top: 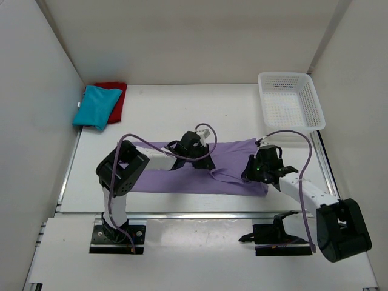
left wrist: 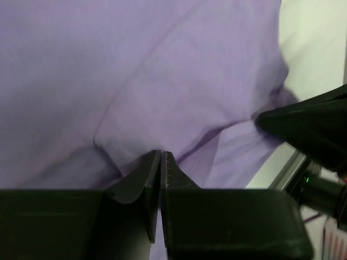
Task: Fold and stack the t-shirts
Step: Fold the other side of the tshirt into a rectangle
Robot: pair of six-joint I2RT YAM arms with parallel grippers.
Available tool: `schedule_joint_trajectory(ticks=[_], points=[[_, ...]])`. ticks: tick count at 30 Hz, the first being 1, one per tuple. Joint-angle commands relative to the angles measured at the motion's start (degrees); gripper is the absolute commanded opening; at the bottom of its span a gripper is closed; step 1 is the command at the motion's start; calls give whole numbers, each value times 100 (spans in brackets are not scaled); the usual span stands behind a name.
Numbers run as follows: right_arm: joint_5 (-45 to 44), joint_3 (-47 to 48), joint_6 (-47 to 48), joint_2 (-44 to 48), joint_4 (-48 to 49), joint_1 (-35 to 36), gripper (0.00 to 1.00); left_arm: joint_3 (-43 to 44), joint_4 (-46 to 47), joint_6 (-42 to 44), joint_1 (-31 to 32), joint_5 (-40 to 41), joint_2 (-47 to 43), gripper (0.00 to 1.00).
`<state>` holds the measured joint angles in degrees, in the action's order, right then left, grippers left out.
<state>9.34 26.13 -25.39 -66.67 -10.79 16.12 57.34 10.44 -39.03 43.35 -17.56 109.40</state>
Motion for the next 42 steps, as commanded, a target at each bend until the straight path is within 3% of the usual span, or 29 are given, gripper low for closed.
schedule_joint_trajectory(ticks=[1,9,14,21,25,30,33,36,39,42], points=[[348,-169,-19,540,-168,6,0,-214,-244,343,85,-431,-357,16],[454,-389,-291,1788,-1047,585,0,-1487,159,572,95,-1248,-1527,17],[366,-354,-450,2212,-936,525,0,-2059,221,528,-178,-1065,-2212,17],[366,-696,-493,1061,207,32,0,-1867,11,422,-309,-995,-2441,17],[209,-1109,-705,1366,130,207,0,-1658,-373,562,-538,-1284,-2617,27],[-292,-646,-688,1658,-371,463,0,-1164,-1385,1072,-442,-1373,-2792,29],[-75,-172,-407,1177,-92,287,0,-1076,-1553,1177,-311,-1355,-2959,30],[-100,234,-257,175,524,278,0,-796,-1798,1740,295,-1312,-3144,35],[-133,814,-125,-995,893,400,0,-1091,-1198,1453,482,-1064,-3504,16],[-55,1437,24,-2128,973,427,0,-1916,33,583,-203,-1863,-3777,0]])
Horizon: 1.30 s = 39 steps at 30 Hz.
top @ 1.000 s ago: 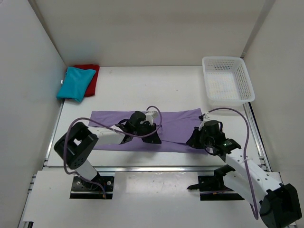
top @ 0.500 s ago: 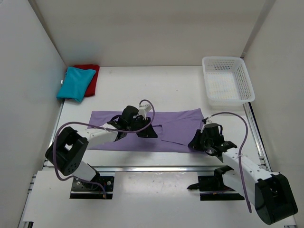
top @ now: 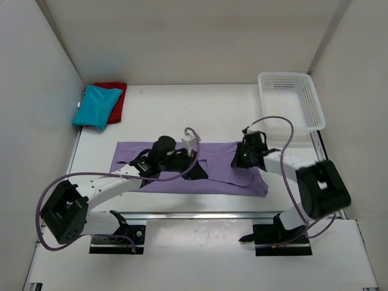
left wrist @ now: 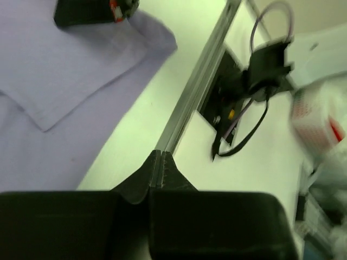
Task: Fold and stack the t-shirts
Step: Fold the other side of the tshirt into a rectangle
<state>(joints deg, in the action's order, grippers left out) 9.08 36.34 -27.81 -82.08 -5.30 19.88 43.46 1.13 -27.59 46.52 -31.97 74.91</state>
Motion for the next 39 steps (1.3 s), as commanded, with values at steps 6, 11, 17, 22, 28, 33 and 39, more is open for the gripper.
schedule_joint_trajectory(ticks=[6,11,17,22,28,33,39], points=[[199,2716,548,-2810,-180,-71,0,-1322,1469,-1037,-1426,-399,-768,0],[463,8837,1189,-6189,-2880,-46,0,-1367,926,-775,-1584,-30,-1066,4],[991,9704,1057,-5588,-2347,-107,0,-1630,609,-677,-2032,-117,-1461,6],[779,9358,1577,-4143,-2870,165,9,-1727,309,-624,-2498,-432,-1594,13],[798,4788,929,-1702,-875,938,12,-1482,-295,-318,-3069,-775,-1639,13],[542,2511,-187,-1108,836,1974,15,-1051,-1324,105,-3588,-1260,-1014,12],[199,2457,-927,-2100,1725,2705,30,-840,-1580,149,-3931,-671,-1550,12]])
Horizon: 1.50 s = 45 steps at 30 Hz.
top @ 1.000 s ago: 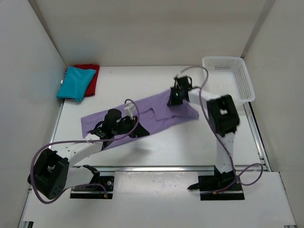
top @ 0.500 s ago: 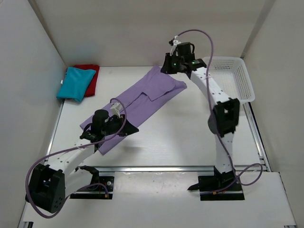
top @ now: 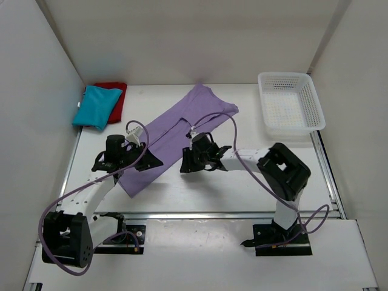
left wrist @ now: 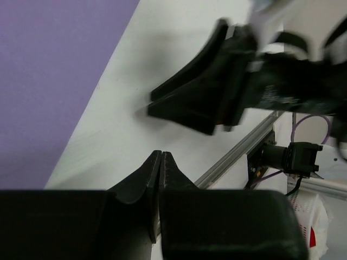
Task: Fold and stack the t-shirts
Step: Fold the other side of the tshirt into a rectangle, then rotate the tshirt 90 degrees
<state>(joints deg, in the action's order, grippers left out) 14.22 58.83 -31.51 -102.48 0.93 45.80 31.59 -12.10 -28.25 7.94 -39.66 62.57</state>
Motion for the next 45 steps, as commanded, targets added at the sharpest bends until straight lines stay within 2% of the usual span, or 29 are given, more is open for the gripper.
schedule_joint_trajectory(ticks=[1,4,9,11,13,16,17,20,22,24,28,30,31,33,36,40,45], points=[[-375,295,-637,-271,1076,148,32,313,-258,215,-74,107,-333,13],[-455,322,-926,-738,1173,87,36,173,4,83,-118,-77,-280,14],[-534,734,-1094,-1405,1077,51,31,162,76,56,-65,-42,-236,14],[-429,858,-1121,-1582,971,-27,21,189,-37,65,-65,72,-184,14],[-350,893,-1173,-1678,1032,-89,19,251,-100,92,-21,256,-166,14],[-131,902,-1217,-1645,954,-220,0,216,-47,57,31,300,-139,14],[-121,841,-1139,-1592,910,-290,0,233,-82,83,84,327,-122,14],[-244,122,-876,-960,971,-545,0,303,-126,161,453,590,-25,17],[0,-641,-543,-241,883,-992,0,339,-161,127,925,897,158,17],[421,-1090,-192,138,691,-1798,0,330,-21,92,1207,1048,317,19],[1108,-1566,539,920,-57,-2917,1,286,-3,126,1631,1109,677,23],[1171,-1847,619,1429,-84,-3042,22,286,-230,232,1658,1285,678,30],[1067,-2049,567,1789,-223,-3103,26,251,-266,276,1675,1468,669,32],[1074,-2392,506,2301,-295,-3095,34,163,-582,390,1771,1785,608,39],[873,-2902,329,3188,-663,-2938,34,57,-749,355,2070,2129,599,45],[144,-3517,-126,4391,-1594,-2367,34,-249,-602,329,2202,1779,695,51],[-401,-3922,-874,5544,-2675,-1891,33,-400,-171,-162,2896,1462,871,59]])
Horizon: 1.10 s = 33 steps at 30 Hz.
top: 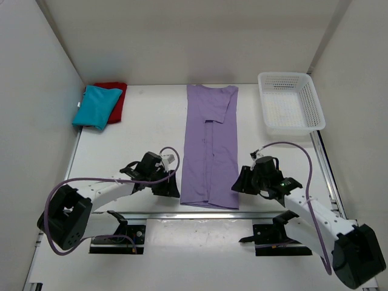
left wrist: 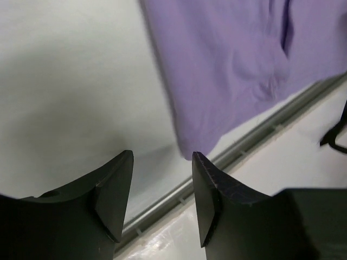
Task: Fold and stack the t-shirts
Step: Rotate the tshirt 90 degrees
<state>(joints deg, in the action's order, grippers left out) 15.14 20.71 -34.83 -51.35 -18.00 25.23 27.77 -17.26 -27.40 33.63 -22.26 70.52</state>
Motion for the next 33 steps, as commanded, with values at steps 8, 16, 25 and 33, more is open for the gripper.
schedule_joint_trajectory(ticks=[8,16,25,33], points=[[-1023,-216,-1439,1136,-1698,1116,32,-17,478,-363,724,-200,479,56],[-565,-822,-1509,1338,-1251,852,18,-122,714,-459,830,-287,594,45],[-441,-815,-1799,1346,-870,1194,0,-167,557,-600,908,-481,376,0],[-179,205,-1037,1357,-1339,557,0,834,-331,-584,136,-586,-690,0]])
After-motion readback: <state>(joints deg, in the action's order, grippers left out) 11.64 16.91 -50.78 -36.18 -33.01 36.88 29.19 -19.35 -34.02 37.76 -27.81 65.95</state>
